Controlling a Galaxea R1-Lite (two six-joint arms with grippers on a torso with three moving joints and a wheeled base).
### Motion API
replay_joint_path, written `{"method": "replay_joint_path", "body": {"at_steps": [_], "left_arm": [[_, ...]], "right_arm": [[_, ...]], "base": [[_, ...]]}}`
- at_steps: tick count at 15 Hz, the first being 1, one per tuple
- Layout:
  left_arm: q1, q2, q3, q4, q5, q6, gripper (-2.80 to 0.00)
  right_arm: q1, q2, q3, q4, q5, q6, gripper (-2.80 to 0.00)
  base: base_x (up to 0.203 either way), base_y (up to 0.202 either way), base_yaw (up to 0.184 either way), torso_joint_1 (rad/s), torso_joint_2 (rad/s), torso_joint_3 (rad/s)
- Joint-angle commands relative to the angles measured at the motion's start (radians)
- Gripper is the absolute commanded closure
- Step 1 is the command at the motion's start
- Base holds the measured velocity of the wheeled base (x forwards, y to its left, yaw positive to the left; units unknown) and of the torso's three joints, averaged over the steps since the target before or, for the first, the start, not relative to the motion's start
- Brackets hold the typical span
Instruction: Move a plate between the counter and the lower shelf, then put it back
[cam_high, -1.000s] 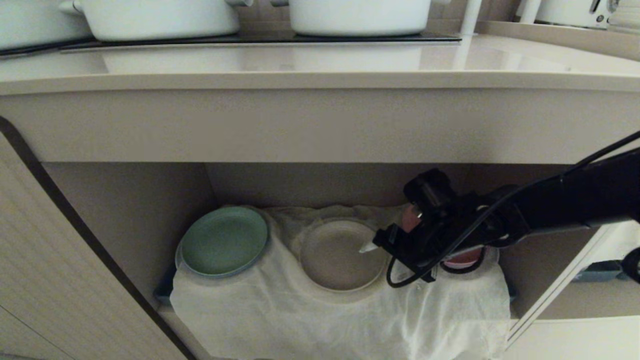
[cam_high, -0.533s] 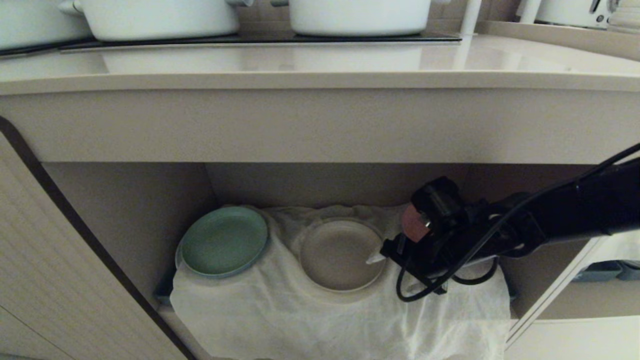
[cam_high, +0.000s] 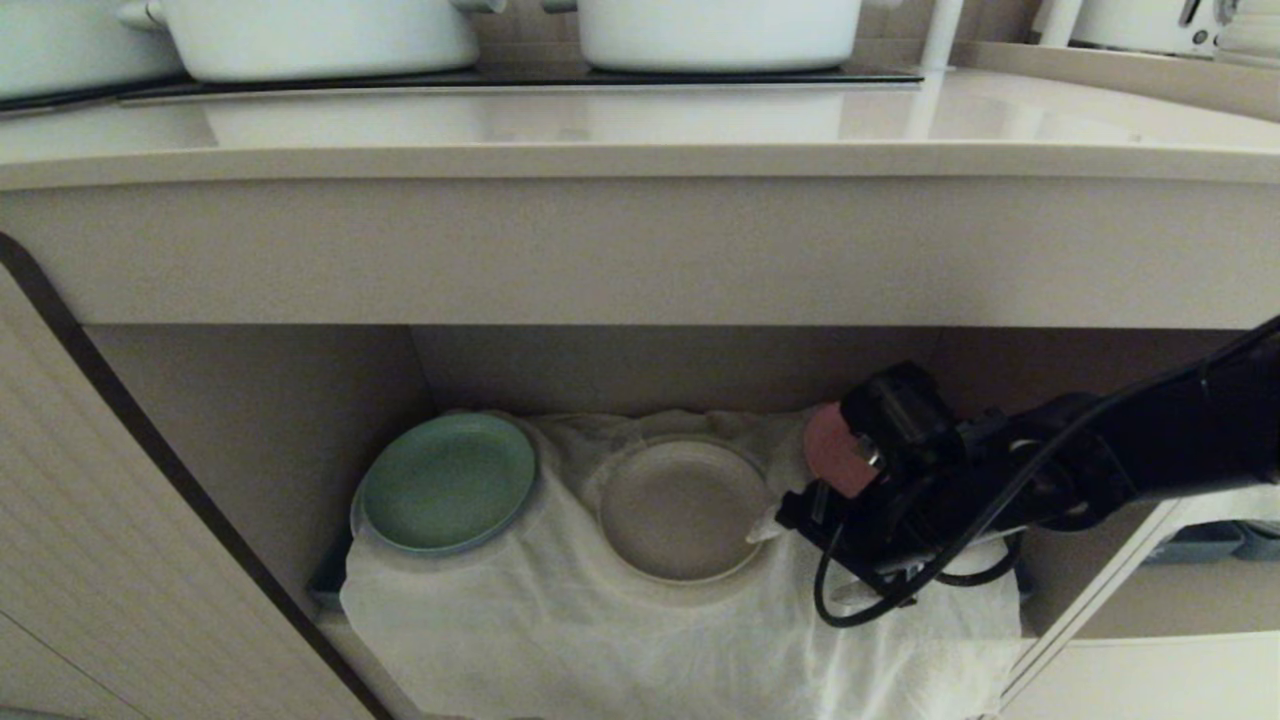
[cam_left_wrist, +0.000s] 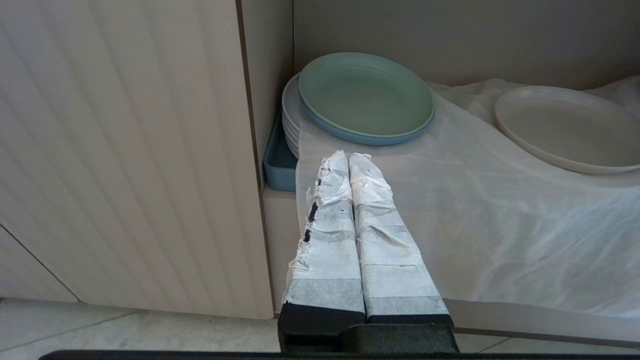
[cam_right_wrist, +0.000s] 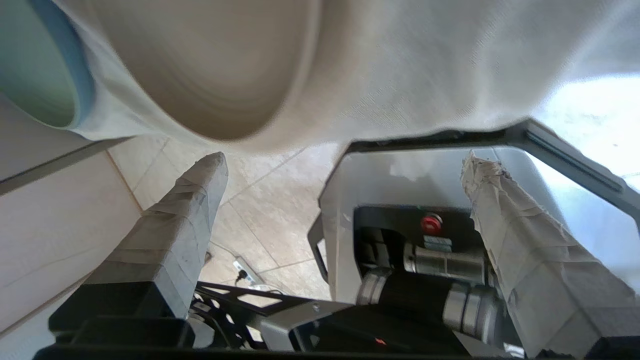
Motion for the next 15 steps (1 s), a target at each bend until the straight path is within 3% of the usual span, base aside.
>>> {"method": "replay_joint_path", "body": {"at_steps": [1,9,10,15], "left_arm": [[0.001,0.000,0.000,0.000,0.000,0.000,0.00],[0.001,0.000,0.000,0.000,0.000,-0.001,0.00],[0.001,0.000,0.000,0.000,0.000,-0.001,0.00],[0.001,0.000,0.000,0.000,0.000,0.000,0.00]], "right_arm": [[0.000,-0.029,0.041,-0.001,0.001,0.004,-2.80],[0.002,-0.100,0.149,-0.011,0.000,-0.020,-2.80],[0.002,-0.107,0.161,-0.012,-0.001,-0.021,0.00],[0.002,-0.154,0.212,-0.009,0.001,-0.019,0.00]], "base": [[0.000,0.000,0.000,0.000,0.00,0.000],[0.000,0.000,0.000,0.000,0.00,0.000],[0.000,0.000,0.000,0.000,0.00,0.000],[0.000,0.000,0.000,0.000,0.00,0.000]]}}
